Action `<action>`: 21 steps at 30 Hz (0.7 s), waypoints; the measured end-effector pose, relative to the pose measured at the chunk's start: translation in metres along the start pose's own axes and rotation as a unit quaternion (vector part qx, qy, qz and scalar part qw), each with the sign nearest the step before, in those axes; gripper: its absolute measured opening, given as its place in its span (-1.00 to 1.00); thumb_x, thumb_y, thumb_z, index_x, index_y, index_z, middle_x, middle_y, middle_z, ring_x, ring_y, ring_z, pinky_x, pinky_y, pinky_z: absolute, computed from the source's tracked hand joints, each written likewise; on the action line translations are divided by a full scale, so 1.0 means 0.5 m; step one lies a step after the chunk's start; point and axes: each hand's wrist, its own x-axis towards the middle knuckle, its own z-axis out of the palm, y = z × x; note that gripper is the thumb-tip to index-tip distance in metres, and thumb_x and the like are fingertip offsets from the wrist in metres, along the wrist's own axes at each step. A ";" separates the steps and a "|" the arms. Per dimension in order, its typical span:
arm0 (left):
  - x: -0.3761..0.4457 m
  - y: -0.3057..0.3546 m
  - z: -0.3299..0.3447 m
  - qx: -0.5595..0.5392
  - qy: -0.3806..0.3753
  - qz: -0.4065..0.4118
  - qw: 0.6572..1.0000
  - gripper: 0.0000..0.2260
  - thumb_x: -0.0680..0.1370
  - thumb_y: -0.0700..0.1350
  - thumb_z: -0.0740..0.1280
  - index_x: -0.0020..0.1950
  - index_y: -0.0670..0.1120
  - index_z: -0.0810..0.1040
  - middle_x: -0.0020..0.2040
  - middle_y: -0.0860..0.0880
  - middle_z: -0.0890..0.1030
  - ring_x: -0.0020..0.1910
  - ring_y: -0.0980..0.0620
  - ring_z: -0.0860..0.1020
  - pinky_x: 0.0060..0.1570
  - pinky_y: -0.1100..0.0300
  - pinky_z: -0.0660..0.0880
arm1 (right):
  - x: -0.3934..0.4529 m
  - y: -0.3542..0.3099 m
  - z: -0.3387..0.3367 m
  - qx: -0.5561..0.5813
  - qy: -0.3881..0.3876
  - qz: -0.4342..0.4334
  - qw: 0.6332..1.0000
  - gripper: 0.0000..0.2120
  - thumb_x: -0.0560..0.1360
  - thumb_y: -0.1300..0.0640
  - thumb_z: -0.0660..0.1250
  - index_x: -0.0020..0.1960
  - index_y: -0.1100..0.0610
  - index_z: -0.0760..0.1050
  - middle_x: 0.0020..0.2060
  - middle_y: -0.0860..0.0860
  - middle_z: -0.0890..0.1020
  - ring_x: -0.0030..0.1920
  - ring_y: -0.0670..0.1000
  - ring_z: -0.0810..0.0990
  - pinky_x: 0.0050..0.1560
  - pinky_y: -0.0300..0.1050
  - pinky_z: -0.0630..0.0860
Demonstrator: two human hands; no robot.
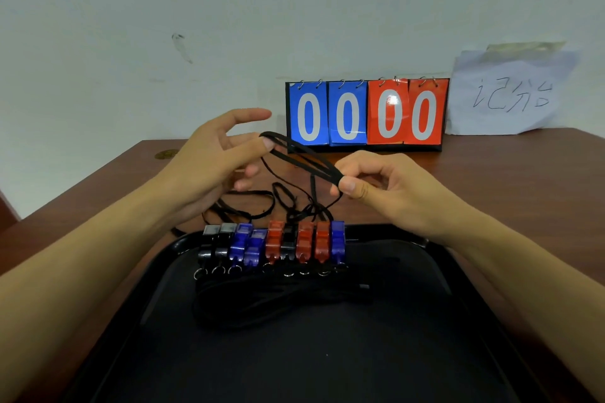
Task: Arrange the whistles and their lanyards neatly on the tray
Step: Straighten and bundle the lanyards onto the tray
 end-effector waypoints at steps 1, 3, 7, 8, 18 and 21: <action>-0.001 0.001 0.001 -0.019 -0.007 -0.009 1.000 -0.47 0.44 -0.12 0.45 0.42 -0.04 0.50 -0.28 0.02 0.63 -0.47 0.14 0.40 -0.51 0.29 0.34 | -0.001 -0.002 0.000 0.015 -0.002 0.001 1.000 -0.86 0.63 0.09 0.28 -0.03 -0.06 0.60 -0.02 -0.16 0.69 0.12 -0.22 0.61 0.13 -0.42 0.47; -0.001 0.001 0.000 -0.014 -0.011 -0.014 1.000 -0.49 0.45 -0.14 0.43 0.41 -0.05 0.50 -0.19 0.00 0.72 -0.48 0.14 0.38 -0.52 0.30 0.32 | -0.003 -0.005 -0.001 0.063 -0.013 0.017 0.998 -0.84 0.65 0.09 0.23 -0.04 0.00 0.57 -0.02 -0.15 0.74 0.09 -0.22 0.65 0.11 -0.38 0.51; 0.004 -0.001 -0.017 0.007 0.032 0.015 0.999 -0.56 0.52 -0.16 0.43 0.39 -0.06 0.51 -0.15 -0.02 0.73 -0.50 0.14 0.36 -0.52 0.29 0.29 | -0.003 -0.001 -0.001 0.128 -0.016 0.051 0.990 -0.78 0.66 0.02 0.15 0.02 0.11 0.51 -0.15 -0.01 0.76 0.01 -0.10 0.69 0.15 -0.11 0.56; 0.005 -0.003 -0.025 0.011 0.039 0.022 0.999 -0.56 0.50 -0.14 0.44 0.38 -0.05 0.51 -0.14 -0.02 0.73 -0.50 0.14 0.35 -0.52 0.29 0.28 | -0.002 0.000 -0.001 0.134 -0.014 0.053 0.990 -0.77 0.66 0.00 0.14 0.02 0.11 0.49 -0.19 0.00 0.75 0.00 -0.09 0.69 0.18 -0.07 0.55; -0.010 -0.037 -0.076 0.083 -0.083 -0.005 0.993 -0.58 0.51 -0.19 0.49 0.36 0.00 0.56 -0.27 0.02 0.50 -0.47 0.12 0.29 -0.53 0.29 0.26 | -0.002 0.009 -0.010 0.082 0.035 0.034 0.995 -0.82 0.66 0.04 0.18 -0.05 0.01 0.52 -0.26 -0.12 0.60 -0.07 -0.07 0.64 0.16 -0.04 0.61; -0.013 -0.048 -0.081 0.168 -0.077 0.000 0.983 -0.58 0.48 -0.15 0.55 0.31 0.04 0.59 -0.24 -0.02 0.57 -0.48 0.15 0.40 -0.49 0.32 0.33 | -0.001 0.009 -0.010 0.045 0.063 0.018 0.997 -0.83 0.64 0.00 0.21 -0.08 -0.07 0.53 -0.19 -0.12 0.61 -0.07 -0.08 0.61 0.11 -0.14 0.58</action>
